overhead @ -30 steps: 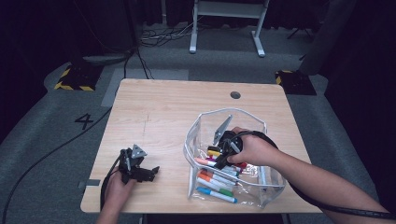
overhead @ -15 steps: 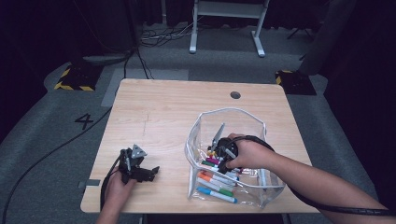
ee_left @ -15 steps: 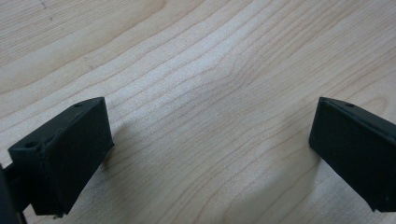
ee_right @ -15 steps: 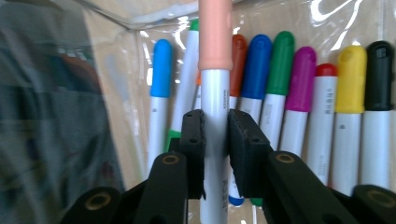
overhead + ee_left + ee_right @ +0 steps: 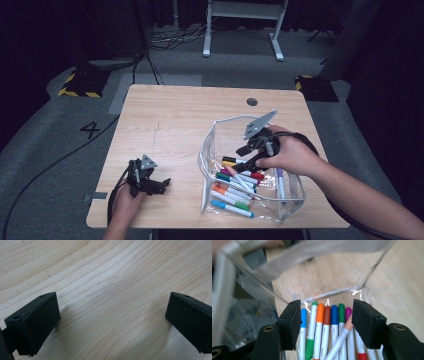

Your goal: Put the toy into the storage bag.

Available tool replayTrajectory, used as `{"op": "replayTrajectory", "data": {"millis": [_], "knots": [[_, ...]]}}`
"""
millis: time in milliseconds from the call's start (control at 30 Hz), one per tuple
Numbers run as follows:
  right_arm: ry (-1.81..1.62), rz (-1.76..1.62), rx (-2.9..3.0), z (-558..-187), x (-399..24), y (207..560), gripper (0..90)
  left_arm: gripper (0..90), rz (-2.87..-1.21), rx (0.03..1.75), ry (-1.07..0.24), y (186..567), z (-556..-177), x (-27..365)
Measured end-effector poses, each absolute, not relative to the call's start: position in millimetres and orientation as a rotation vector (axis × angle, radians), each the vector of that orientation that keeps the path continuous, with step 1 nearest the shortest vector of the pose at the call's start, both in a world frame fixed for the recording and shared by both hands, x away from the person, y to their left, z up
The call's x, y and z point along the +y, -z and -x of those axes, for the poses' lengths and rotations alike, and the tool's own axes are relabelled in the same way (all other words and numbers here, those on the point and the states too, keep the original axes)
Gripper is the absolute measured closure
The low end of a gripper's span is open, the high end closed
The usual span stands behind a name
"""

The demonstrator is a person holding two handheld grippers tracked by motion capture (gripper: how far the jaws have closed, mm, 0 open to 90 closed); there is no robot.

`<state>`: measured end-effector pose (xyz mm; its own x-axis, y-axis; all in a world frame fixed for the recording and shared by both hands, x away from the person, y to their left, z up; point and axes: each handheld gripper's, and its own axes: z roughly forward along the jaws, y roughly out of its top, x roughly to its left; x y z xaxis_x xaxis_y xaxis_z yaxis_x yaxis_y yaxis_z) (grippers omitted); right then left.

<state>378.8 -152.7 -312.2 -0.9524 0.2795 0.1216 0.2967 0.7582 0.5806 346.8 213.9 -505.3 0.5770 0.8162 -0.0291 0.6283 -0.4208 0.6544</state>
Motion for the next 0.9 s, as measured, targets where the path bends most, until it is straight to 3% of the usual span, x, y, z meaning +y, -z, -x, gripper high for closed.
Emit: {"op": "replayTrajectory", "data": {"millis": [433,900], "knots": [[1.277,0.778,-2.884,-370.8,-254.2,261.6,40.1,0.0,-2.187,1.143,-0.394,505.2,-346.9,214.1],[1.355,1.085,-2.838,-360.4,-343.6,270.6,38.2,0.0,-2.183,1.145,-0.394,505.4,-347.0,213.8]]}}
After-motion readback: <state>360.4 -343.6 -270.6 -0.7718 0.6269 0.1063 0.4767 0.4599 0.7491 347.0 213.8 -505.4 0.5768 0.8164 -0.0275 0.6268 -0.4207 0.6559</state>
